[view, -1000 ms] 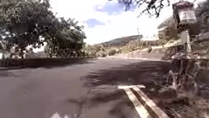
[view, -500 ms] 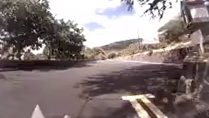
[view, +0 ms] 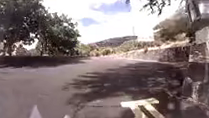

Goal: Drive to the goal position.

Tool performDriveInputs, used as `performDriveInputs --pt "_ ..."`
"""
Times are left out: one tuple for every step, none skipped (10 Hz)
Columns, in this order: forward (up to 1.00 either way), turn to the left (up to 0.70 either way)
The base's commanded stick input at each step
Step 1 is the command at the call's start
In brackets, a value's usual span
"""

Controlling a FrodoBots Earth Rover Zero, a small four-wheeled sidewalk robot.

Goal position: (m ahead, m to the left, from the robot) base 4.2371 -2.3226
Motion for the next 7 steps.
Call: performDriveInputs --pt "0.50 -0.07" --pt "0.50 -0.16" --pt "0.50 -0.25" --pt "0.50 -0.25" --pt "0.50 -0.25" --pt "0.50 -0.25" --pt "0.50 -0.25"
